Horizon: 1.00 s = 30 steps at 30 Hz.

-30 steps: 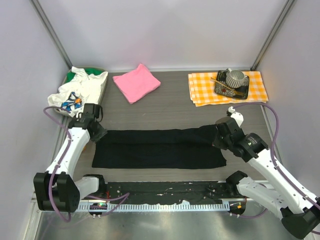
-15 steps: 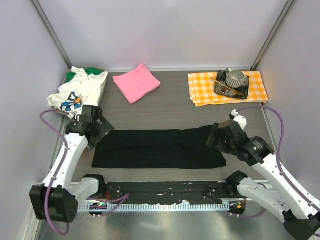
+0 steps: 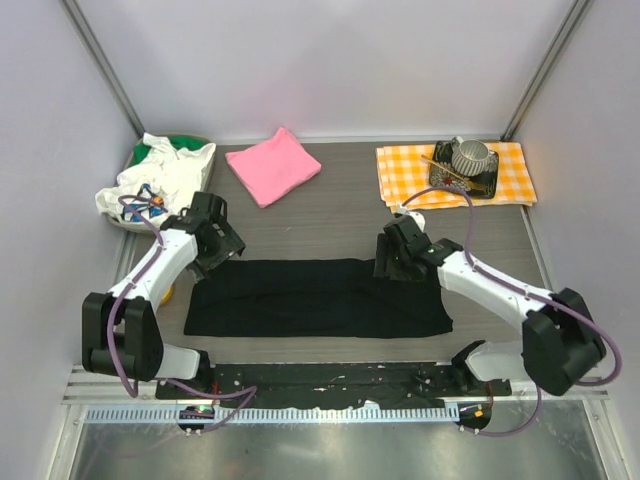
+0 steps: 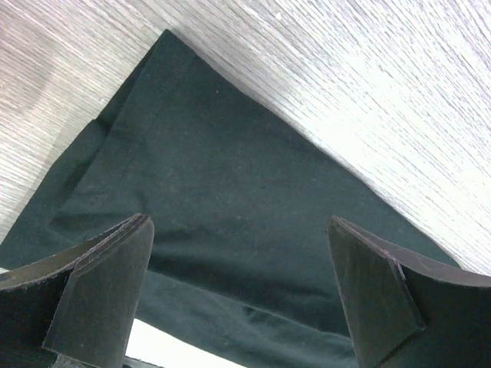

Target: Fold and stack the t-shirts

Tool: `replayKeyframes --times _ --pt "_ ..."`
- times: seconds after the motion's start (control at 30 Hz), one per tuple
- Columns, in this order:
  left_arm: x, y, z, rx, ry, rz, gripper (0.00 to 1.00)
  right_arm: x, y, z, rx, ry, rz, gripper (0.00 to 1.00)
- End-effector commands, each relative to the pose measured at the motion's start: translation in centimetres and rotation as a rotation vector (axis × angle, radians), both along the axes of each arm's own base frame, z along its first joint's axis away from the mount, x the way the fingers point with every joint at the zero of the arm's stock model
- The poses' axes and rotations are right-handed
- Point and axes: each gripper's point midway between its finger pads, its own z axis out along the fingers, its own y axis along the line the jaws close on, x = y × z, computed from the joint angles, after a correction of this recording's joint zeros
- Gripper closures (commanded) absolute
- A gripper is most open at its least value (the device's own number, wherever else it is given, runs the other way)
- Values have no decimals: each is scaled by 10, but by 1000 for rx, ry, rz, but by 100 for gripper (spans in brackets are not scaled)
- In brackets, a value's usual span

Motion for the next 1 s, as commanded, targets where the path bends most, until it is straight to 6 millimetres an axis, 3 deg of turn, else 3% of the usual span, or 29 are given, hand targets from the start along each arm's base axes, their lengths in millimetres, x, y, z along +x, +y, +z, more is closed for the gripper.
replayKeyframes --times 0.0,0.17,0.37,0.47,0.7,0.77,0.8,0.97 --pt "25 -2 13 3 -85 -12 0 33 24 6 43 -121 67 34" --pt "26 -2 9 7 -81 -9 0 44 32 4 36 -128 92 39" --pt "26 -2 8 9 -85 -8 0 45 37 -18 25 -85 112 40" --pt "24 0 5 15 -77 -8 0 44 38 -26 26 -69 115 45" --pt "21 1 3 23 -70 -8 0 40 36 -19 21 -67 114 82" --pt "22 1 4 20 -73 -9 0 39 36 -12 12 -80 117 87" --pt "21 1 4 20 -72 -8 0 37 34 -11 3 -80 118 96" --pt "19 0 6 10 -81 -5 0 26 31 3 -13 -105 118 99"
